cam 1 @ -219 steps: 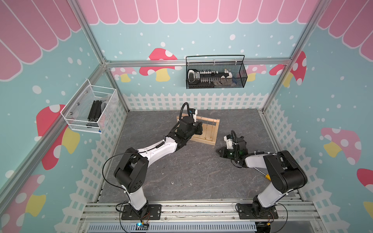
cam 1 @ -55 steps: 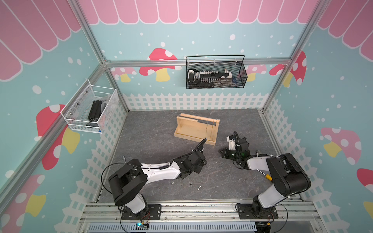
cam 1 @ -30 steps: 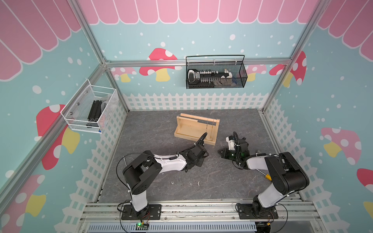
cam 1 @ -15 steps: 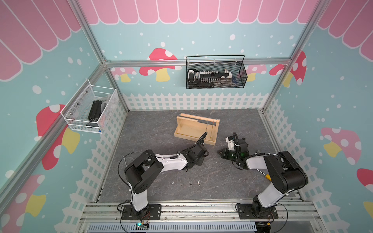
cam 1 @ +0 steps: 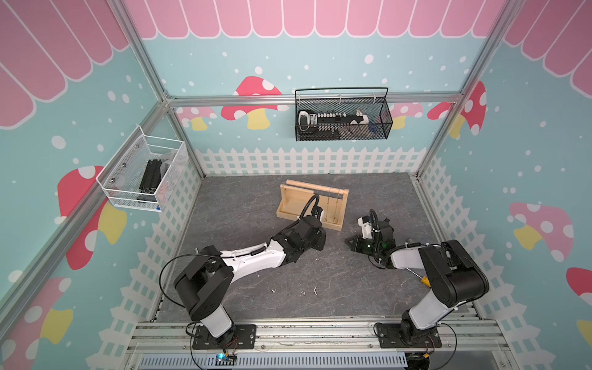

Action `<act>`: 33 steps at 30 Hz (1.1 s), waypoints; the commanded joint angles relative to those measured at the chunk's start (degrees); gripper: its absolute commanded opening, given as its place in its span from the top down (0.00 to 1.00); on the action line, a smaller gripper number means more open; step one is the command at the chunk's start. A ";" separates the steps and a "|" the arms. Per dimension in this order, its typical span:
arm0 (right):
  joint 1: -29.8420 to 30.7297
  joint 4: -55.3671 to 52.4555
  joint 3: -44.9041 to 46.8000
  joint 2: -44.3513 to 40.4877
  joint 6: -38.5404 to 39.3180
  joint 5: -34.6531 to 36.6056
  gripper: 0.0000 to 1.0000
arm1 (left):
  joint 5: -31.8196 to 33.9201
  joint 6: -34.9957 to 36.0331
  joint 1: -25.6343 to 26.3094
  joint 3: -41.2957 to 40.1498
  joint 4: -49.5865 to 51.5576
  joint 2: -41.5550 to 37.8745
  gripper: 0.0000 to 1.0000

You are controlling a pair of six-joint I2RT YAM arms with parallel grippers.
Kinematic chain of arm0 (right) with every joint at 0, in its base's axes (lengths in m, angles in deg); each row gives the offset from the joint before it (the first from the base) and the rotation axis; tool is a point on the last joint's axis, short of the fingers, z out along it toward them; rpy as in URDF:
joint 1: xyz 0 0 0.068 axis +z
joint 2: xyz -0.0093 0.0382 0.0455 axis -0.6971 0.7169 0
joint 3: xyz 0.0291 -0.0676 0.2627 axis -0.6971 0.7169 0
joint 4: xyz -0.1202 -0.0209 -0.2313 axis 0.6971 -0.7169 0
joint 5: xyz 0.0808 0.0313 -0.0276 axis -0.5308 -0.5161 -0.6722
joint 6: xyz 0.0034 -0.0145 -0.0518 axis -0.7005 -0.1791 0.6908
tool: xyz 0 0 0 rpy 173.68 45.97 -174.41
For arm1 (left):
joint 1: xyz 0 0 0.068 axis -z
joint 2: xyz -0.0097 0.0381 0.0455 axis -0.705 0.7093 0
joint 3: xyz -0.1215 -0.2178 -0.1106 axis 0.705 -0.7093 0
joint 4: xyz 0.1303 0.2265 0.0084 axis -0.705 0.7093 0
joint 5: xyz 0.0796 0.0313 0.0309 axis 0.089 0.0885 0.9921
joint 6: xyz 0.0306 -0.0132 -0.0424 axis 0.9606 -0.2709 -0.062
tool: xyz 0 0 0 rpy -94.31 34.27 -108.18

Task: Take the necklace off the jewelry display stand
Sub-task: Place the necklace at the center of the board, then take off the necklace from the stand.

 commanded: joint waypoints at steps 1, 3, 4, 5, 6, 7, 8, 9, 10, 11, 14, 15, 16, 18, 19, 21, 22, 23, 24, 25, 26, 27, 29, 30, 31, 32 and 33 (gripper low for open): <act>-0.29 0.65 -0.39 -1.12 -0.21 0.71 0.93 | -7.90 0.71 -2.15 2.90 -9.65 0.63 0.73; -0.27 0.69 -0.35 -1.07 -0.20 0.69 0.93 | -8.21 1.94 -2.82 5.98 -10.17 2.16 0.73; -0.27 0.64 -0.47 -0.96 -0.20 0.65 0.93 | -8.12 2.42 -3.22 7.45 -9.87 2.99 0.73; -0.27 0.65 -0.48 -0.85 -0.20 0.60 0.93 | -8.10 2.80 -3.65 9.11 -9.38 3.83 0.73; -0.27 0.65 -0.49 -0.74 -0.27 0.60 0.93 | -8.14 2.97 -4.02 10.64 -8.94 4.63 0.74; -0.27 0.64 -0.57 -0.64 -0.28 0.59 0.93 | -8.02 3.16 -4.39 11.47 -8.82 5.17 0.74; -0.27 0.64 -0.56 -0.61 -0.29 0.52 0.93 | -7.68 3.27 -4.66 12.55 -8.75 5.65 0.74; -0.28 0.69 -0.52 -0.62 -0.29 0.52 0.93 | -7.50 3.38 -4.98 13.35 -8.66 6.07 0.74; -0.26 0.66 -0.49 -0.66 -0.29 0.55 0.93 | -7.47 3.58 -5.17 14.14 -8.33 6.47 0.74; -0.27 0.64 -0.46 -0.75 -0.29 0.51 0.93 | -7.21 3.71 -5.38 15.00 -7.95 6.91 0.75; -0.27 0.65 -0.46 -1.04 -0.29 0.51 0.93 | -6.10 4.19 -5.83 17.26 -5.96 8.22 0.76; -0.25 0.64 -0.42 -1.16 -0.29 0.51 0.93 | -5.81 4.32 -5.91 17.83 -5.26 8.54 0.76; -0.27 0.66 -0.39 -1.07 -0.33 0.51 0.93 | -5.40 4.46 -5.96 18.17 -4.78 8.76 0.77; -0.27 0.71 -0.43 -1.13 -0.38 0.36 0.93 | -4.76 4.67 -6.17 18.40 -4.30 9.12 0.77; -0.27 0.60 -0.43 -1.08 -0.38 0.26 0.93 | -4.66 4.68 -6.25 18.31 -4.37 9.28 0.77; -0.27 0.65 -0.46 -1.12 -0.38 0.25 0.93 | -4.62 4.55 -6.57 18.31 -4.16 9.56 0.78; -0.30 0.65 -0.44 -1.16 -0.38 0.25 0.93 | -4.63 4.44 -6.70 18.40 -3.93 9.73 0.78; -0.31 0.64 -0.43 -1.10 -0.38 0.30 0.93 | -4.49 4.34 -6.79 18.49 -3.79 9.87 0.79; -0.27 0.64 -0.51 -1.02 -0.44 0.25 0.93 | -4.33 4.33 -6.80 18.49 -3.50 9.98 0.79; -0.27 0.64 -0.49 -1.06 -0.48 0.27 0.93 | -4.01 4.33 -6.88 18.56 -3.38 10.08 0.79; -0.26 0.72 -0.55 -0.94 -0.44 0.16 0.93 | -3.85 4.33 -6.84 18.49 -3.35 10.24 0.79; -0.22 0.73 -0.49 -0.95 -0.47 0.15 0.93 | -3.70 4.40 -6.88 18.33 -3.48 10.35 0.79; -0.25 0.87 -0.54 -0.82 -0.55 0.07 0.93 | -3.68 4.33 -7.01 17.90 -4.21 10.60 0.79; -0.27 0.84 -0.52 -0.89 -0.55 0.07 0.93 | -3.81 4.25 -7.14 17.89 -4.50 10.74 0.79; -0.27 0.86 -0.55 -0.77 -0.55 0.07 0.93 | -3.98 4.10 -7.23 17.87 -4.67 10.88 0.79; -0.27 0.88 -0.50 -0.78 -0.55 0.07 0.93 | -4.14 4.07 -7.29 17.83 -4.98 11.01 0.79; -0.27 0.90 -0.61 -0.72 -0.55 0.07 0.93 | -4.15 3.98 -7.31 17.79 -5.32 11.06 0.79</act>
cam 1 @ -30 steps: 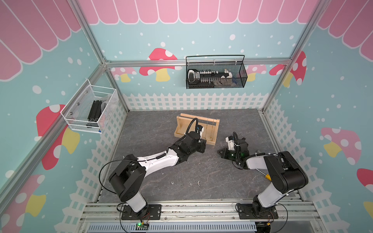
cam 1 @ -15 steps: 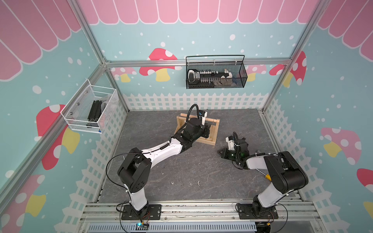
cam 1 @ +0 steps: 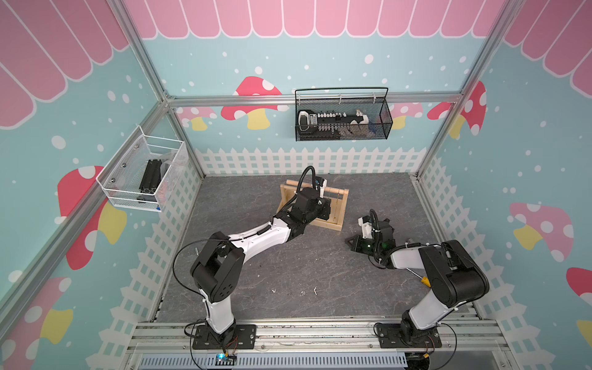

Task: Take the necklace off the jewelry display stand
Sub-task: Take off the necklace from the stand.

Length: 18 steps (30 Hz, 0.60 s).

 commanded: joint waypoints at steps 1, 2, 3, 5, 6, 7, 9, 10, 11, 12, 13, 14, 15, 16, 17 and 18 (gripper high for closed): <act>-0.26 0.91 -0.64 -0.50 -0.54 -0.24 0.93 | 0.48 0.92 -0.72 0.74 -1.55 1.19 0.79; -0.24 0.93 -0.65 -0.45 -0.55 -0.24 0.93 | 0.34 0.91 -0.72 0.88 -1.71 1.26 0.79; -0.26 0.91 -0.74 -0.43 -0.55 -0.32 0.93 | 0.24 0.85 -0.74 0.89 -1.88 1.27 0.79; -0.27 0.91 -0.82 -0.28 -0.55 -0.31 0.93 | 0.10 0.92 -0.75 1.25 -1.85 1.44 0.79; -0.27 0.95 -0.91 -0.22 -0.55 -0.37 0.93 | -0.02 0.92 -0.68 1.43 -1.90 1.53 0.82; -0.27 0.91 -0.90 -0.17 -0.55 -0.37 0.93 | -0.16 0.92 -0.73 1.60 -1.81 1.62 0.86; -0.27 0.93 -0.92 -0.08 -0.55 -0.50 0.93 | -0.57 1.01 -0.75 1.70 -1.95 1.66 0.90; -0.27 1.02 -0.98 -0.02 -0.55 -0.55 0.93 | -0.83 1.01 -0.75 1.71 -2.00 1.71 0.91; -0.26 0.93 -0.99 0.07 -0.55 -0.50 0.93 | -1.05 1.01 -0.75 1.78 -1.93 1.71 0.93; -0.27 0.91 -1.01 0.01 -0.55 -0.53 0.93 | -1.18 1.01 -0.70 1.73 -1.89 1.71 0.95; -0.27 0.91 -0.93 0.00 -0.55 -0.51 0.93 | -1.32 1.00 -0.75 1.67 -1.89 1.54 0.97; -0.27 0.93 -1.00 0.04 -0.51 -0.47 0.93 | -1.30 1.01 -0.75 1.54 -1.80 1.29 0.98; -0.27 0.91 -1.01 0.01 -0.48 -0.35 0.93 | -1.22 1.08 -0.75 1.38 -1.69 1.02 0.98; -0.27 0.91 -0.99 0.05 -0.55 -0.48 0.93 | -1.00 1.26 -0.74 1.06 -1.49 0.58 0.99; -0.27 0.93 -1.00 0.06 -0.53 -0.56 0.93 | -0.66 1.43 -0.75 0.71 -1.25 0.09 1.00; -0.27 1.01 -0.95 0.10 -0.55 -0.55 0.93 | -0.36 1.60 -0.77 0.44 -1.04 -0.57 1.00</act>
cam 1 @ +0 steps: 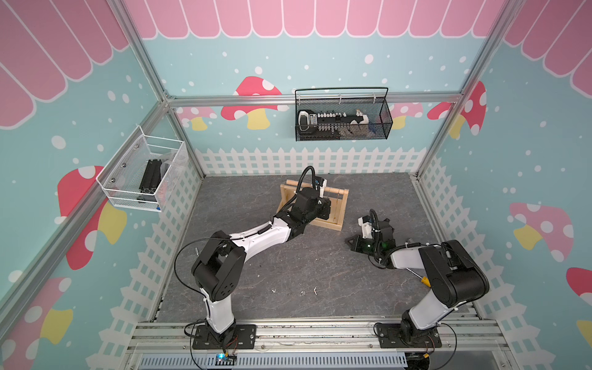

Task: Take the necklace off the jewelry display stand
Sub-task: Take off the necklace from the stand.

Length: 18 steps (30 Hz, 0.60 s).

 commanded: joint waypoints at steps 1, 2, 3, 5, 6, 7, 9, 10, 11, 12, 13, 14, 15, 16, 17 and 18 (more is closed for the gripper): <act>-0.31 0.92 -0.95 0.09 -0.55 -0.47 0.93 | 0.61 1.63 -0.57 0.13 0.33 -1.89 1.00; -0.27 0.99 -0.95 0.11 -0.55 -0.50 0.93 | 1.09 1.95 -0.57 -0.20 0.94 -2.70 1.00; -0.28 1.07 -0.96 0.10 -0.65 -0.61 0.93 | 1.35 2.15 -0.65 -0.38 1.46 -3.39 1.00; -0.27 1.25 -0.91 0.05 -0.75 -0.81 0.93 | 2.02 2.58 -1.07 -0.59 3.07 -5.32 1.00; -0.27 1.25 -0.92 -0.04 -0.73 -0.86 0.93 | 2.36 2.86 -1.15 -0.59 3.76 -6.16 1.00; -0.27 1.25 -0.96 -0.15 -0.73 -0.85 0.93 | 2.81 3.34 -1.25 -0.60 4.54 -7.22 1.00; -0.22 1.26 -0.78 -0.44 -0.69 -0.73 0.93 | 4.09 4.48 -1.44 -0.44 6.08 -9.14 1.00; -0.24 1.26 -0.74 -0.52 -0.64 -0.69 0.93 | 5.07 5.03 -1.45 -0.26 6.83 -10.12 1.00; -0.22 1.19 -0.75 -0.69 -0.64 -0.70 0.93 | 6.14 5.72 -1.44 0.06 7.82 -10.97 1.00; -0.26 1.23 -0.71 -0.73 -0.64 -0.75 0.93 | 7.20 6.16 -1.52 0.54 8.81 -11.58 1.00; -0.27 1.26 -0.70 -0.78 -0.64 -0.66 0.93 | 8.85 6.70 -1.68 1.15 10.35 -12.08 1.00; -0.27 1.24 -0.71 -0.78 -0.68 -0.80 0.93 | 10.55 7.17 -1.75 1.91 11.97 -12.53 1.00; -0.24 1.21 -0.69 -0.75 -0.73 -0.79 0.93 | 11.83 7.31 -1.96 2.56 13.19 -12.72 1.00; -0.29 1.23 -0.68 -0.78 -0.73 -0.87 0.93 | 13.03 7.32 -2.43 3.11 14.36 -13.00 1.00; -0.27 1.25 -0.67 -0.86 -0.73 -0.86 0.93 | 13.77 7.19 -2.90 3.57 15.32 -13.22 1.00; -0.27 1.25 -0.67 -0.82 -0.78 -0.95 0.93 | 14.50 7.11 -3.35 3.97 16.02 -13.37 1.00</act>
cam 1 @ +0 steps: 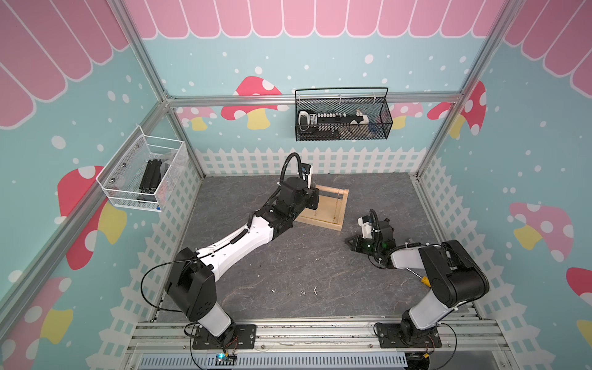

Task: Take the necklace off the jewelry display stand
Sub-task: Take off the necklace from the stand.

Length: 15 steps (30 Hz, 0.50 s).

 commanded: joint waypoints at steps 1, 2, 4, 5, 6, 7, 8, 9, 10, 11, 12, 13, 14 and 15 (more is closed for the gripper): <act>-0.27 1.19 -0.60 -0.89 -0.79 -0.62 0.93 | 6.21 1.91 -1.90 2.27 6.33 -0.90 1.00; -0.27 1.19 -0.53 -1.00 -0.79 -0.61 0.93 | 7.08 1.87 -2.50 2.67 7.24 -1.02 1.00; -0.27 1.18 -0.50 -1.19 -0.79 -0.62 0.93 | 9.34 1.72 -3.46 3.10 8.54 -1.45 1.00; -0.27 1.20 -0.46 -1.19 -0.73 -0.62 0.93 | 10.06 1.65 -4.05 3.12 9.21 -1.64 1.00; -0.27 1.22 -0.47 -1.19 -0.71 -0.60 0.93 | 10.62 1.47 -4.52 2.97 9.59 -1.91 1.00; -0.27 1.17 -0.45 -1.30 -0.71 -0.56 0.93 | 11.33 1.20 -4.99 2.60 9.99 -2.08 1.00; -0.27 1.07 -0.51 -1.36 -0.71 -0.53 0.93 | 12.11 1.10 -5.54 2.15 10.01 -2.33 1.00; -0.29 1.14 -0.38 -1.45 -0.62 -0.52 0.93 | 13.19 1.18 -5.92 1.71 9.98 -2.61 1.00; -0.31 0.98 -0.36 -1.57 -0.62 -0.23 0.93 | 14.55 1.12 -6.35 1.31 9.99 -2.86 1.00; -0.22 0.84 -0.35 -1.81 -0.53 0.05 0.93 | 15.67 0.91 -6.91 0.91 10.03 -3.22 1.00; -0.26 0.79 -0.26 -2.04 -0.41 0.07 0.93 | 16.35 0.62 -7.35 0.49 9.85 -3.51 1.00; -0.28 0.57 -0.19 -2.25 -0.20 0.16 0.93 | 16.56 0.10 -8.01 -0.13 9.43 -3.95 1.00; -0.27 0.30 -0.16 -2.53 0.05 0.34 0.93 | 16.73 -0.41 -8.67 -0.75 9.00 -4.43 1.00; -0.27 0.03 -0.13 -2.72 0.16 0.69 0.93 | 16.88 -0.92 -9.14 -1.21 8.80 -4.78 1.00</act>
